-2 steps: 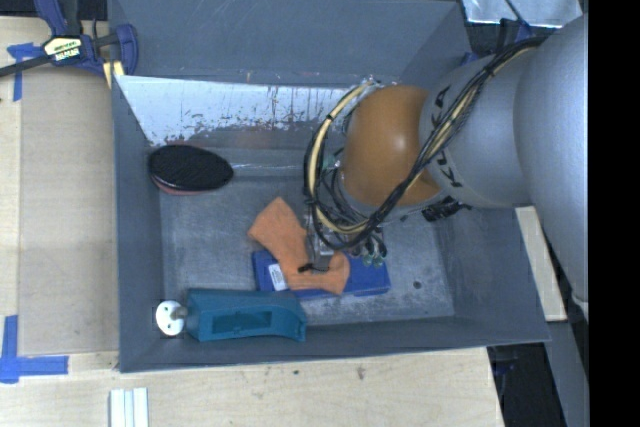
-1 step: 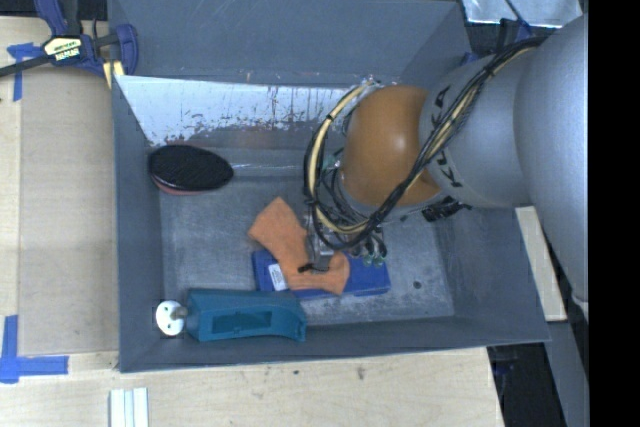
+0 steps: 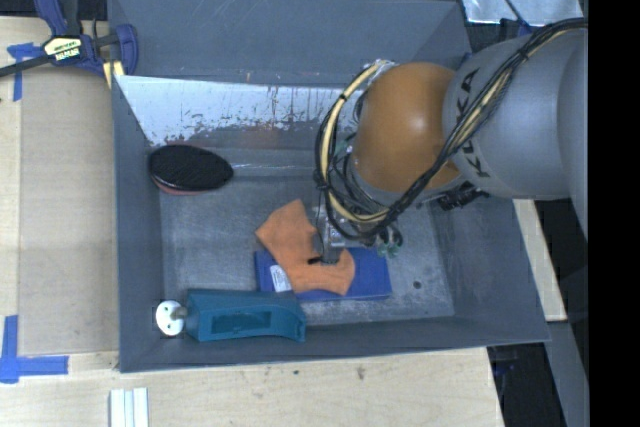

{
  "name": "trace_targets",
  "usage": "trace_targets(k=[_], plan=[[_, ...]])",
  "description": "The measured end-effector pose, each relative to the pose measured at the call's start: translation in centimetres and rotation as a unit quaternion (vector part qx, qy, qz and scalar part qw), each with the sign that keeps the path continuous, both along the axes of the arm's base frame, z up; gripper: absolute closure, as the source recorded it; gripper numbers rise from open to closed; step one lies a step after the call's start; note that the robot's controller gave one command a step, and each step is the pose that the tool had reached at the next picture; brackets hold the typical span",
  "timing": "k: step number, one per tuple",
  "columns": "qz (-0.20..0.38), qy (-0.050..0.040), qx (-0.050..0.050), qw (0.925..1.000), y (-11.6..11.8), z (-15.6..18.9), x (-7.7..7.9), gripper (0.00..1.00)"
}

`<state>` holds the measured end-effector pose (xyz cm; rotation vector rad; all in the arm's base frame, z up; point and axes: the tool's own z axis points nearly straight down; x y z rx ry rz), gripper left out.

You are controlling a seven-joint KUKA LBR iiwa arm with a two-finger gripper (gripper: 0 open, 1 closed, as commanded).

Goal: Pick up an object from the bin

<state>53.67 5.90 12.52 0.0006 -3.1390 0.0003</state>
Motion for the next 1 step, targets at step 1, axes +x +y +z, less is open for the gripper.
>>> trace_targets(k=[1], plan=[[0.01,-0.0026,0.0,0.9999,2.0,10.89,-2.29,1.0]])
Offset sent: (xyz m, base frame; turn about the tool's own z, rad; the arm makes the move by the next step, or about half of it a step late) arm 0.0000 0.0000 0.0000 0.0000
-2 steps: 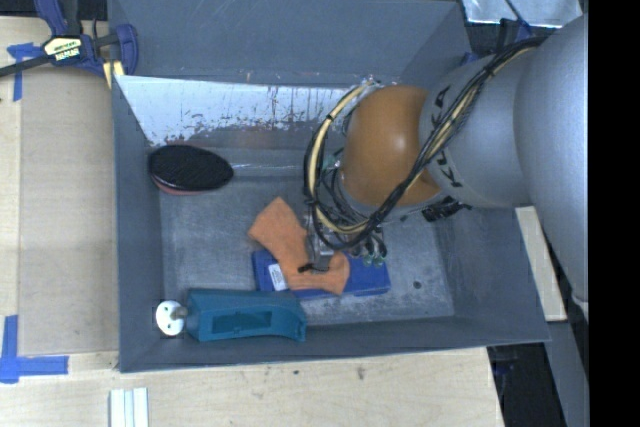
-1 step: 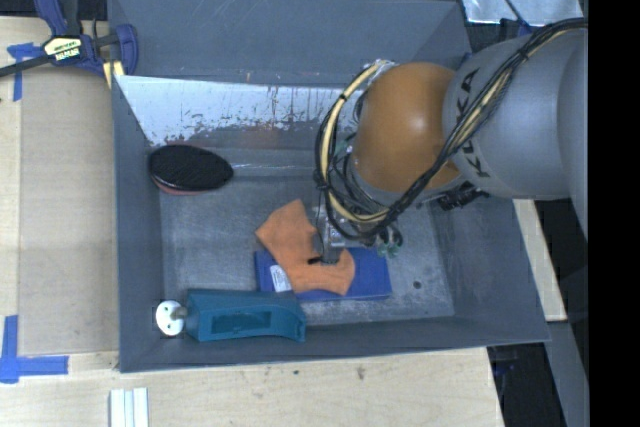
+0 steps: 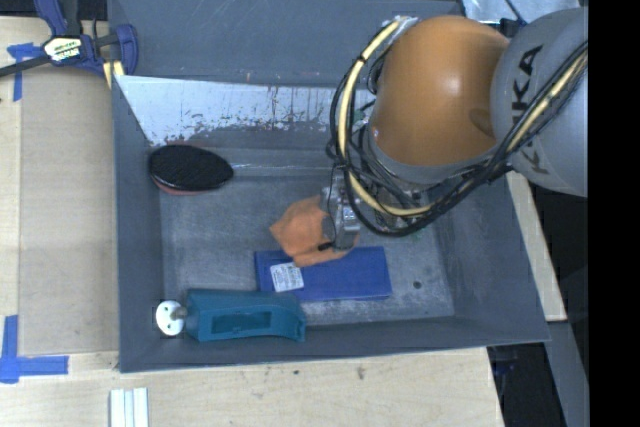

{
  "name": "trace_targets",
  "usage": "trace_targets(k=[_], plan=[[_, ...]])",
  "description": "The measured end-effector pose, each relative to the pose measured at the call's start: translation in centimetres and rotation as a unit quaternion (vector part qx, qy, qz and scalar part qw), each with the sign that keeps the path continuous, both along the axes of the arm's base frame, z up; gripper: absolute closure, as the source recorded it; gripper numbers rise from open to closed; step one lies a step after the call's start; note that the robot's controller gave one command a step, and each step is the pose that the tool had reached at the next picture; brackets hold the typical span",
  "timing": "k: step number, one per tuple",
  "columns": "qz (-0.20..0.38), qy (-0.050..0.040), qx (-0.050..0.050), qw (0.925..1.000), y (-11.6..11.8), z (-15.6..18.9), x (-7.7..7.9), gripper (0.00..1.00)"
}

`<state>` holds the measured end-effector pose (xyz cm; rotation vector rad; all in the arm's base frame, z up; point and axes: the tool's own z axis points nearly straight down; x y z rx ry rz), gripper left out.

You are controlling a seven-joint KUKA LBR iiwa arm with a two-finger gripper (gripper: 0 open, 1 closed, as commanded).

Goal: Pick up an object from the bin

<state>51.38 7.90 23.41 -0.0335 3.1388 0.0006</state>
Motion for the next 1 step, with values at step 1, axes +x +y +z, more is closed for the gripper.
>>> trace_targets(k=[1], plan=[[0.0,0.0,0.0,1.0,0.0,0.0,0.0,1.0]])
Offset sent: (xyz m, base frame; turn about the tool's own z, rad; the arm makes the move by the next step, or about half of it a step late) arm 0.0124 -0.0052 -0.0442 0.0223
